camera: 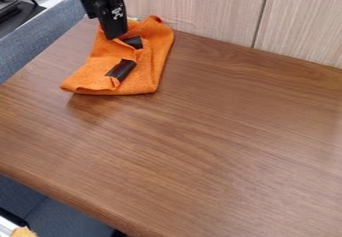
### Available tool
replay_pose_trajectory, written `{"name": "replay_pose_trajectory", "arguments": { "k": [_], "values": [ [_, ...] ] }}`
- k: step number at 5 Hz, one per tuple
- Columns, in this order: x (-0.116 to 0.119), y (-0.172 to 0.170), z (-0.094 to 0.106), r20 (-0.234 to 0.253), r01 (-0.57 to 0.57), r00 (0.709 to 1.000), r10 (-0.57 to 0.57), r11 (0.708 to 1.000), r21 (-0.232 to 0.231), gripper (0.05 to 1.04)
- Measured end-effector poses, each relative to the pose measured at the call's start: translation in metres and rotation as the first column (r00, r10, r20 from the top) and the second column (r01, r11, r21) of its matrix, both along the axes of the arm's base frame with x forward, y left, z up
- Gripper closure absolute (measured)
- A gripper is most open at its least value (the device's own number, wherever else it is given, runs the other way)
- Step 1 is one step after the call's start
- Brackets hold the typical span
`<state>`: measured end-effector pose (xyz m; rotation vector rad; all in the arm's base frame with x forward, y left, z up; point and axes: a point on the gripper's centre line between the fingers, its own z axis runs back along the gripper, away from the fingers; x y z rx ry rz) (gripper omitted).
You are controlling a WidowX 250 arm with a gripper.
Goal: Unfold cloth from center to left
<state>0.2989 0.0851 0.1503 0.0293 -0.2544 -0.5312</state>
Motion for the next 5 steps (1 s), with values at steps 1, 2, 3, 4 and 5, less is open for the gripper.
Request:
{"name": "replay_pose_trajectory", "arguments": {
  "k": [1,2,3,4,5],
  "values": [
    [0.000,0.001,-0.007,-0.020,-0.004,1.000,0.004,1.000,-0.005,0.084],
    [-0.010,0.006,-0.034,-0.092,-0.002,0.996,0.006,0.999,0.041,0.084],
    [-0.014,0.009,-0.053,-0.107,-0.008,0.994,0.014,0.998,0.054,0.084],
    [-0.015,0.019,-0.065,-0.128,-0.035,0.991,0.047,0.995,0.091,0.084],
    [-0.015,0.027,-0.081,-0.164,-0.058,0.983,0.079,0.990,0.131,0.084]
  ]
}}
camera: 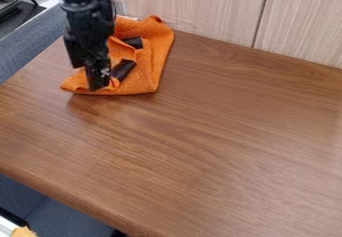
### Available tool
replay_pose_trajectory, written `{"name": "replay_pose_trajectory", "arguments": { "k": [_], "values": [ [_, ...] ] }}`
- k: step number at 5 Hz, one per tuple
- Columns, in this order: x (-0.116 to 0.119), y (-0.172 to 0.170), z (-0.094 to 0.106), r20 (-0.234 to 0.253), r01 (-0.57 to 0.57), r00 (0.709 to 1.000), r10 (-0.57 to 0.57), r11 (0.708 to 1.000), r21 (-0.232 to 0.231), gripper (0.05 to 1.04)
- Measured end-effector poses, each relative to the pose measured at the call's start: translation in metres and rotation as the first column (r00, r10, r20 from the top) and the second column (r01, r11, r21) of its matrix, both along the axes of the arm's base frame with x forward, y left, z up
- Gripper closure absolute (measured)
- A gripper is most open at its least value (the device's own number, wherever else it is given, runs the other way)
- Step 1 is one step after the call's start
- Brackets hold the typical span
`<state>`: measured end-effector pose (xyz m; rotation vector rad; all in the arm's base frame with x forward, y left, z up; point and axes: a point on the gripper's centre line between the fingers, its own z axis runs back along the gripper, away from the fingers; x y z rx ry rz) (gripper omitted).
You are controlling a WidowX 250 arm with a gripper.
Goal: Unfold cloth from center to left
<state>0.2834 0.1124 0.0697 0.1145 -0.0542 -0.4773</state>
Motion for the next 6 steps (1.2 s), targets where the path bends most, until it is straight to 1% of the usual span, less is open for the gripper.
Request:
{"name": "replay_pose_trajectory", "arguments": {
  "k": [1,2,3,4,5,6],
  "values": [
    [0.002,0.001,-0.009,-0.014,-0.016,1.000,0.016,1.000,0.010,0.122],
    [0.002,-0.001,-0.011,-0.012,-0.012,1.000,0.012,1.000,0.028,0.425],
    [0.002,-0.002,-0.012,-0.015,-0.003,1.000,0.003,1.000,0.023,0.727],
    [0.001,-0.005,-0.010,-0.010,0.011,1.000,-0.011,1.000,0.011,0.934],
    [0.000,-0.009,0.004,0.016,0.017,1.000,-0.017,1.000,-0.003,1.019],
    [0.003,-0.001,0.017,0.057,-0.021,0.998,0.023,0.999,-0.035,1.026]
  ]
}}
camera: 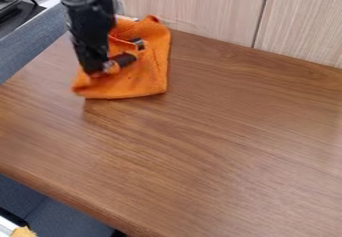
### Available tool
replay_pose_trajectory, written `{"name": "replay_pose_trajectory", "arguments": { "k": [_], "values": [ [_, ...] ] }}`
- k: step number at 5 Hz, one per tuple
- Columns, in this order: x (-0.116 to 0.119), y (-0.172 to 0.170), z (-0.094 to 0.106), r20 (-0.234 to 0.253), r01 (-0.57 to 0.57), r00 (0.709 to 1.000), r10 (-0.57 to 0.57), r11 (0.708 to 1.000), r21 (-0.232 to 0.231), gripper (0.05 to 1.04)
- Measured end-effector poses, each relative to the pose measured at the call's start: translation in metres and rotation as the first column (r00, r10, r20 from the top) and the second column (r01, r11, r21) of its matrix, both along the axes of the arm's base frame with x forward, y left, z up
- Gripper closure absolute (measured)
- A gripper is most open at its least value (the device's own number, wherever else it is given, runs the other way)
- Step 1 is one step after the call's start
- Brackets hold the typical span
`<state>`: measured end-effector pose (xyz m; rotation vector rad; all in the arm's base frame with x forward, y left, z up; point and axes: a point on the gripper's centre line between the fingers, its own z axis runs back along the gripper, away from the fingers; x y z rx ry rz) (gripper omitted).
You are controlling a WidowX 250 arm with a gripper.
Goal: Unfold cloth from center to left
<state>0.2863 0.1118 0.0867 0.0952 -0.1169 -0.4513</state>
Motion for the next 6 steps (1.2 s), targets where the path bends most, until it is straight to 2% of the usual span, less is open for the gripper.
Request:
{"name": "replay_pose_trajectory", "arguments": {
  "k": [1,2,3,4,5,6],
  "values": [
    [0.000,0.024,0.014,0.043,-0.082,0.996,0.084,0.996,-0.047,1.027],
    [-0.013,0.059,0.016,0.105,-0.175,0.976,0.189,0.976,-0.129,1.027],
    [-0.029,0.085,0.007,0.122,-0.278,0.944,0.306,0.939,-0.203,1.027],
    [-0.051,0.102,-0.025,0.044,-0.361,0.925,0.378,0.909,-0.207,1.028],
    [-0.061,0.103,-0.042,0.001,-0.384,0.921,0.390,0.907,-0.171,1.006],
    [-0.063,0.102,-0.047,-0.035,-0.397,0.918,0.396,0.913,-0.091,0.852]
  ]
}}
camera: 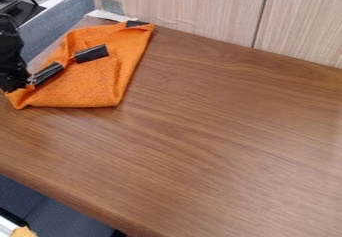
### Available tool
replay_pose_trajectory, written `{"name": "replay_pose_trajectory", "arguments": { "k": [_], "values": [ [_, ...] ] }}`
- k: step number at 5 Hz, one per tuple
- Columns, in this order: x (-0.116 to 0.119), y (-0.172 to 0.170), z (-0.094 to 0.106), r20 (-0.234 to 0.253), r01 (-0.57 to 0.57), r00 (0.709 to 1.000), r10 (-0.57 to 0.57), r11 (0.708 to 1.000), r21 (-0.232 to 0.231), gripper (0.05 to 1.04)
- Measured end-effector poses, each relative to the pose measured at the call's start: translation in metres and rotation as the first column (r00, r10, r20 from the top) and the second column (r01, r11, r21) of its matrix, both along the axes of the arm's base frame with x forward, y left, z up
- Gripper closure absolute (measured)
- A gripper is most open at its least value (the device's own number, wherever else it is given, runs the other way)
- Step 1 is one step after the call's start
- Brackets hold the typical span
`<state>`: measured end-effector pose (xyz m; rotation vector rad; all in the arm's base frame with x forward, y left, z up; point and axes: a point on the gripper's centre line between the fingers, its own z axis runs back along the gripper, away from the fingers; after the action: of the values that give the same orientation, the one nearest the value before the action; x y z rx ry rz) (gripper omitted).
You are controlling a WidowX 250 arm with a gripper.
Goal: Unfold cloth from center to left
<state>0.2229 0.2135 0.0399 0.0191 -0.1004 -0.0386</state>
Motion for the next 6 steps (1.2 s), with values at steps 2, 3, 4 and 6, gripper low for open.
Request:
{"name": "replay_pose_trajectory", "arguments": {
  "k": [2,3,4,6],
  "values": [
    [0.005,-0.004,0.003,-0.027,0.036,0.999,-0.035,0.999,0.029,0.316],
    [0.010,-0.015,0.007,-0.046,0.071,0.996,-0.070,0.998,0.002,0.098],
    [0.021,-0.025,0.030,-0.007,0.104,0.995,-0.104,0.994,0.020,0.083],
    [0.037,-0.050,0.080,0.064,0.159,0.985,-0.161,0.987,0.036,0.082]
  ]
}}
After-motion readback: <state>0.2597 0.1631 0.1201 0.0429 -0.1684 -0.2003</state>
